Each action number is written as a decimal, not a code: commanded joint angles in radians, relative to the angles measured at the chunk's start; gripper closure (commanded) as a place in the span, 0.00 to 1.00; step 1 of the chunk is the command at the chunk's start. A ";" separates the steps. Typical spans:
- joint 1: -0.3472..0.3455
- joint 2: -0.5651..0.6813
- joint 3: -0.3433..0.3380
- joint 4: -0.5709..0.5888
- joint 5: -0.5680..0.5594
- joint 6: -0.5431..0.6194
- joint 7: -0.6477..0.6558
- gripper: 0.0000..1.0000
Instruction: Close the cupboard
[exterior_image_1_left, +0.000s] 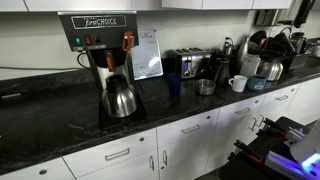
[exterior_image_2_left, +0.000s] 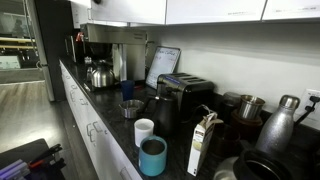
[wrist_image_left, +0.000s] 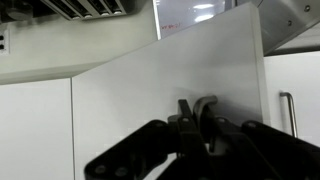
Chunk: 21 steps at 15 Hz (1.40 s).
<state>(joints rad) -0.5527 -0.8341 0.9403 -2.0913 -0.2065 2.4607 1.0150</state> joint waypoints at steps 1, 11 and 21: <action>0.015 0.011 -0.005 0.003 -0.029 -0.013 0.021 0.85; 0.012 0.006 -0.007 0.005 -0.032 -0.024 0.027 0.53; 0.053 0.129 -0.043 0.003 0.011 0.023 0.075 0.36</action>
<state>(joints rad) -0.5497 -0.8050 0.9152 -2.1003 -0.2097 2.4282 1.0688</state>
